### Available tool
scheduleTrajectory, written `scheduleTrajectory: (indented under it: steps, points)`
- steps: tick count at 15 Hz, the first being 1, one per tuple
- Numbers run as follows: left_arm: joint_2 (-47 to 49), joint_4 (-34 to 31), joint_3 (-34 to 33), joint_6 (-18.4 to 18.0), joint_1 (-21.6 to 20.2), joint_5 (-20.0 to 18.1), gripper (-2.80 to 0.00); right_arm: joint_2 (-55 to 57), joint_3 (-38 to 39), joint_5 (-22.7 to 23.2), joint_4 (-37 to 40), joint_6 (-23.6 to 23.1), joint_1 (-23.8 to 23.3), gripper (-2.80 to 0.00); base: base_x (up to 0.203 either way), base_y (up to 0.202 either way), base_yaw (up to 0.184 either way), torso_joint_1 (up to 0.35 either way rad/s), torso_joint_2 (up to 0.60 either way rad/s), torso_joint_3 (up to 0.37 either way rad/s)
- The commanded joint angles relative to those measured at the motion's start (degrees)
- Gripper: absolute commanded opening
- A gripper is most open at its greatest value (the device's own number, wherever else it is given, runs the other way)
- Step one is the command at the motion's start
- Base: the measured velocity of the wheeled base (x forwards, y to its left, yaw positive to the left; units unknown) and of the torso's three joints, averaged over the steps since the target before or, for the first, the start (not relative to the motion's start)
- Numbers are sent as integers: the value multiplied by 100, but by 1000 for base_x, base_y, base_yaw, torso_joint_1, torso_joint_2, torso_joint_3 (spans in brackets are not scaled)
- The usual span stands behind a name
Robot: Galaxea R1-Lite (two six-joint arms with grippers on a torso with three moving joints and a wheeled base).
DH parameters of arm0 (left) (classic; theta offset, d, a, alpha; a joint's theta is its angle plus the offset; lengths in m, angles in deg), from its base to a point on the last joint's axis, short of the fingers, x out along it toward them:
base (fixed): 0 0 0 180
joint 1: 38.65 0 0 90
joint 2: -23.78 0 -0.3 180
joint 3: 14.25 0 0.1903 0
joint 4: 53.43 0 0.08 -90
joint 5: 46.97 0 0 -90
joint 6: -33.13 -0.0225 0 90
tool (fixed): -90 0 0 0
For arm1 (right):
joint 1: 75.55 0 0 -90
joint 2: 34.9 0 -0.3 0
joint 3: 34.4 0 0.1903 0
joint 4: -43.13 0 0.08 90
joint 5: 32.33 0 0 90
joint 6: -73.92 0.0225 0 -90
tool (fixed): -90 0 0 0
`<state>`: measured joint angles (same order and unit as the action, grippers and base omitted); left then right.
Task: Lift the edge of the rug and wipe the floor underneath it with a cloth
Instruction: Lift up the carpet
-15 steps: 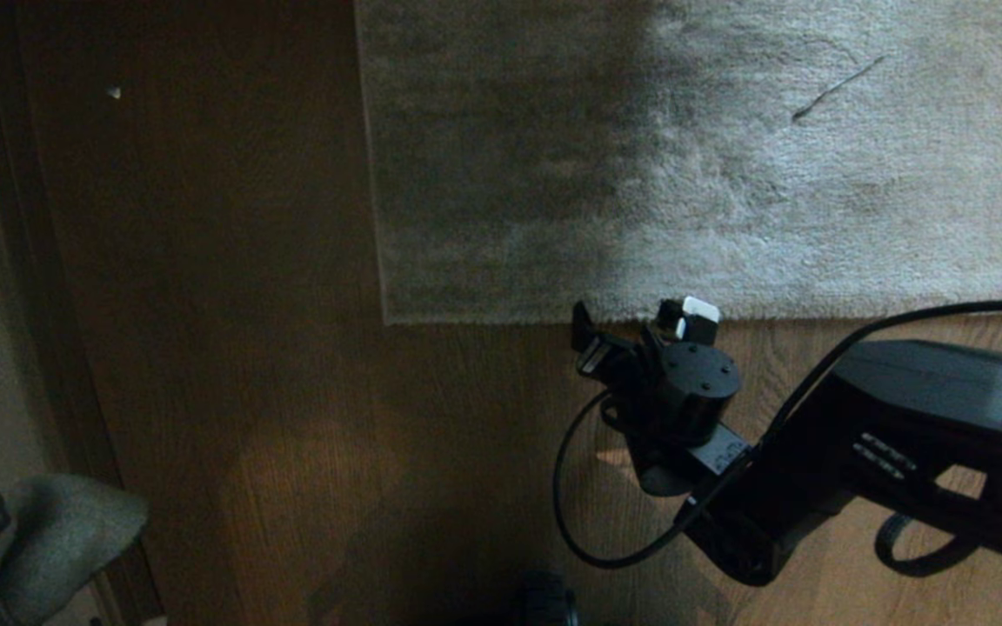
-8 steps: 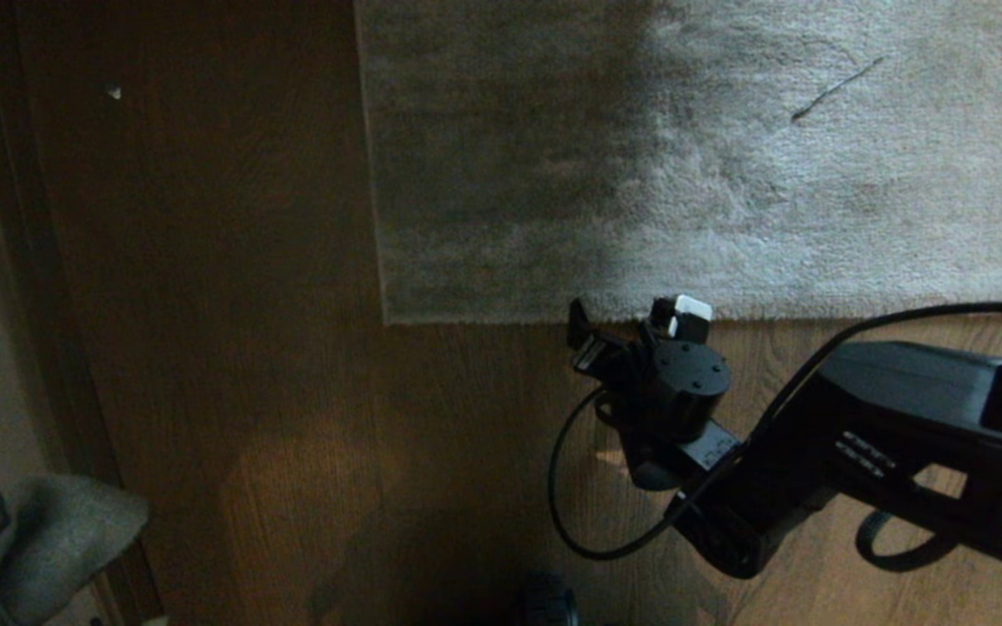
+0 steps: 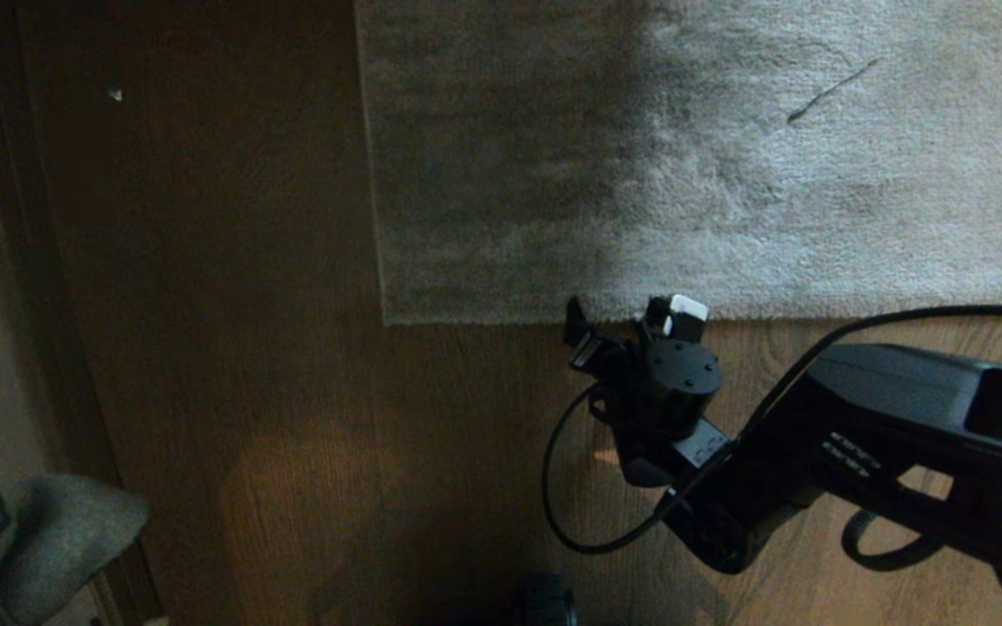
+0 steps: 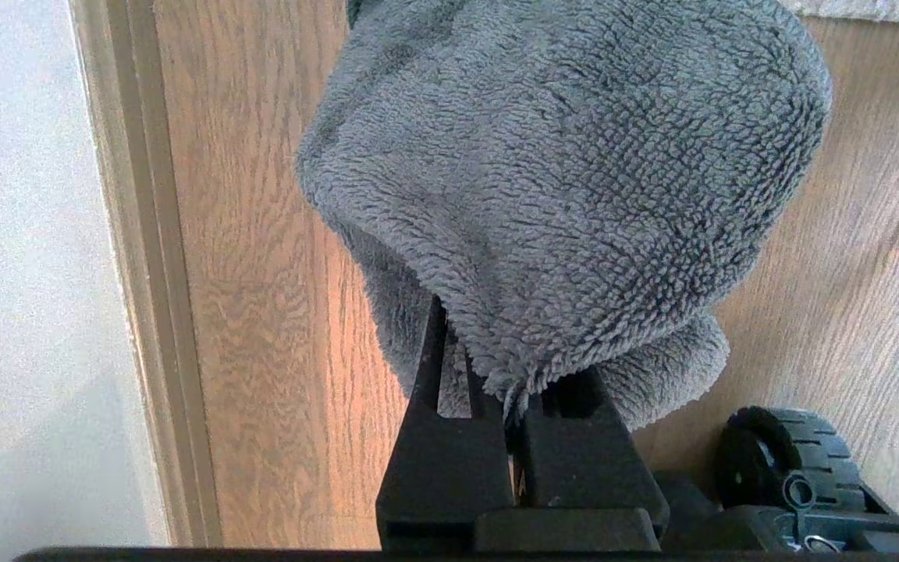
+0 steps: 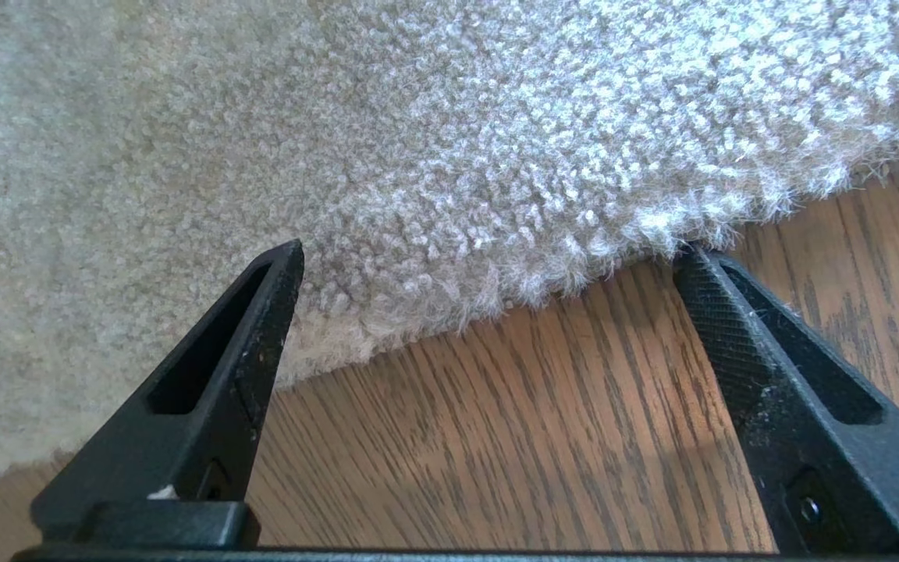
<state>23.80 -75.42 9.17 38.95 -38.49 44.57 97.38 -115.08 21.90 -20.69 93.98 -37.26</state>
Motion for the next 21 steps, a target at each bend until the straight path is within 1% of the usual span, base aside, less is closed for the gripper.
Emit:
scheduleTrajectory:
  steps: [1,10,21]
  points:
    - [-2,3,4,7,-2,5,-280,52,-81,26,-277,15,-71,0,0,0,0,0,0,0]
    - [-2,3,4,7,2,5,-280,6,-122,26,-277,-47,-131,0,0,0,0,0,0,0]
    - [-2,3,-5,7,-7,5,-280,-342,-113,26,-277,-135,-129,0,0,0,0,0,0,0]
